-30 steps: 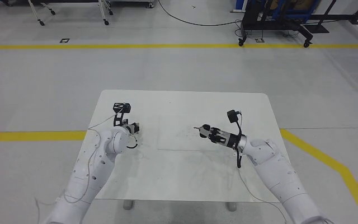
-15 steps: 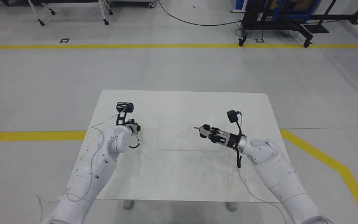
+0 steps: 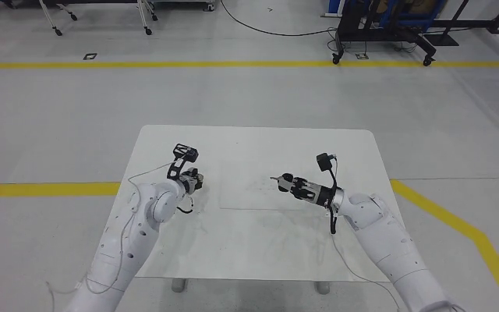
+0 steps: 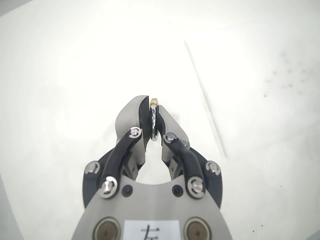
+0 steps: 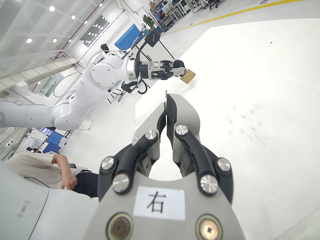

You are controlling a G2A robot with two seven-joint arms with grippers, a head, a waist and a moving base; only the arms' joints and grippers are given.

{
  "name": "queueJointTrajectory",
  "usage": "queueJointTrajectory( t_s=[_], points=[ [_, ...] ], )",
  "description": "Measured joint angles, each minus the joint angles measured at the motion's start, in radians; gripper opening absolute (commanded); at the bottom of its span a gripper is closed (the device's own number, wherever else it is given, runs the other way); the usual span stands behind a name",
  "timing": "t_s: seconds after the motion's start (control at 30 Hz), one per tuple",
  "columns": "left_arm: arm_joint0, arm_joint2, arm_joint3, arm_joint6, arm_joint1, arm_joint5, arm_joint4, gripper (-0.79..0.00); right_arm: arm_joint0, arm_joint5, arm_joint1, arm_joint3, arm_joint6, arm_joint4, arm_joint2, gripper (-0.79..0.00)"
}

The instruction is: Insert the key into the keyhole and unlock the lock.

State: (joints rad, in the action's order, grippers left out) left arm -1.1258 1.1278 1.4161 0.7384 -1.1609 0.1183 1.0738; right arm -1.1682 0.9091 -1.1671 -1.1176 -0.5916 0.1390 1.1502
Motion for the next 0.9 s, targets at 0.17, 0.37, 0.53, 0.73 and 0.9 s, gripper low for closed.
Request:
queueJointTrajectory(
  t_s=[0.17, 0.37, 0.53, 0.73, 0.9],
  points=[
    [-0.022, 0.026, 0.034, -0.021, 0.007, 0.076, -0.022, -0.785, 0.0, 0.0, 0.0, 0.0, 0.0, 0.0, 0.0, -0.785],
    [-0.014, 0.007, 0.034, 0.057, 0.012, 0.155, 0.015, -0.785, 0.0, 0.0, 0.0, 0.0, 0.0, 0.0, 0.0, -0.785],
    [0.02, -0.016, 0.011, 0.125, 0.007, 0.136, 0.021, -0.785, 0.0, 0.0, 0.0, 0.0, 0.0, 0.0, 0.0, -0.785],
    [0.048, -0.031, -0.015, 0.139, 0.0, 0.132, -0.003, -0.785, 0.0, 0.0, 0.0, 0.0, 0.0, 0.0, 0.0, -0.785],
    [0.046, -0.028, -0.016, 0.162, 0.002, 0.14, 0.001, -0.613, 0.0, 0.0, 0.0, 0.0, 0.0, 0.0, 0.0, -0.785]
  ],
)
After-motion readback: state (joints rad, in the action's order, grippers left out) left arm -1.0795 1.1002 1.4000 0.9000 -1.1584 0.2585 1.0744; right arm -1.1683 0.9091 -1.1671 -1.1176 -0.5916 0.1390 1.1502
